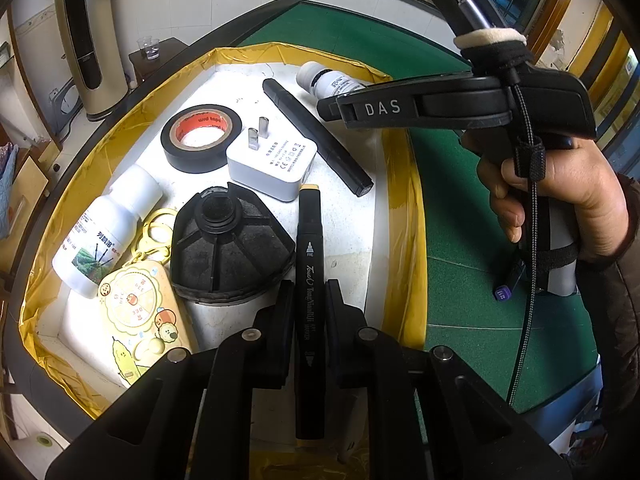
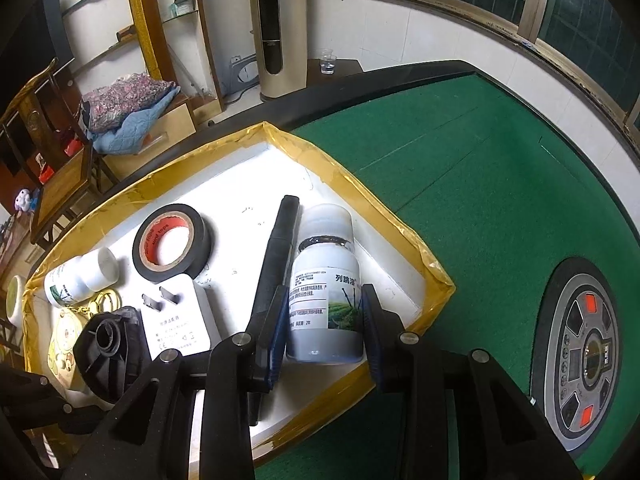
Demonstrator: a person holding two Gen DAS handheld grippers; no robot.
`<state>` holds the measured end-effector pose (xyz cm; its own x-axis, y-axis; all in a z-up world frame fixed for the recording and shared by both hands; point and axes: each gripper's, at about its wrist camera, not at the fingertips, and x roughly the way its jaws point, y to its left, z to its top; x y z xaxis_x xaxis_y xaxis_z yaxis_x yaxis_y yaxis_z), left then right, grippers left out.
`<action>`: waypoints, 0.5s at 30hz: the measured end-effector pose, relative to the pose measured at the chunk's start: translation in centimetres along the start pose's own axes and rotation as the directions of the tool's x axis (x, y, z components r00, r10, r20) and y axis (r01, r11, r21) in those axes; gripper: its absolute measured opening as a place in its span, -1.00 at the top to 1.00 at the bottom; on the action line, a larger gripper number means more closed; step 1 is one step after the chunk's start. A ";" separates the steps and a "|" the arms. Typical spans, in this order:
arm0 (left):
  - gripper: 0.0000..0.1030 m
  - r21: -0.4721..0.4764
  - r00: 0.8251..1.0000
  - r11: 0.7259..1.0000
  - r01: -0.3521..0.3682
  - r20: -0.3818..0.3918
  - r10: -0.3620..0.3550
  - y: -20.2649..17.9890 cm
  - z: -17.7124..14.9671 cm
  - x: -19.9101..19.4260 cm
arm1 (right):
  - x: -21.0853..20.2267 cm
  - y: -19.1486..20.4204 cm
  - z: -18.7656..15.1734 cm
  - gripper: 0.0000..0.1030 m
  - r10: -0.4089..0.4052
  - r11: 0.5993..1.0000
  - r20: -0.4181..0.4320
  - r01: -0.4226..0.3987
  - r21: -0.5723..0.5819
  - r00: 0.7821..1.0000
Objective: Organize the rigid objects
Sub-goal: 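Lower the white bottle into the tray and open the right tool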
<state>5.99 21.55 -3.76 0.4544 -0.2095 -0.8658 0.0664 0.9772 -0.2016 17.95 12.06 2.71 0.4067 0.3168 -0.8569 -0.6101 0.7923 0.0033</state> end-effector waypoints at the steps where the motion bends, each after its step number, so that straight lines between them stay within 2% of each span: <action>1: 0.75 0.000 1.000 1.000 0.000 0.000 0.000 0.0 0.0 0.0 | 0.1 0.1 0.0 0.41 -0.010 1.000 0.001 0.010 -0.004 1.000; 15: 0.75 -0.008 1.000 1.000 0.002 0.002 -0.002 0.3 0.0 -0.2 | 0.0 0.5 -0.1 0.41 -0.044 0.999 0.006 0.044 -0.028 0.999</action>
<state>5.93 21.84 -3.65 0.4557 -0.2116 -0.8646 0.0601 0.9764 -0.2073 17.60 12.44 2.66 0.4374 0.2848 -0.8530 -0.6100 0.7909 -0.0488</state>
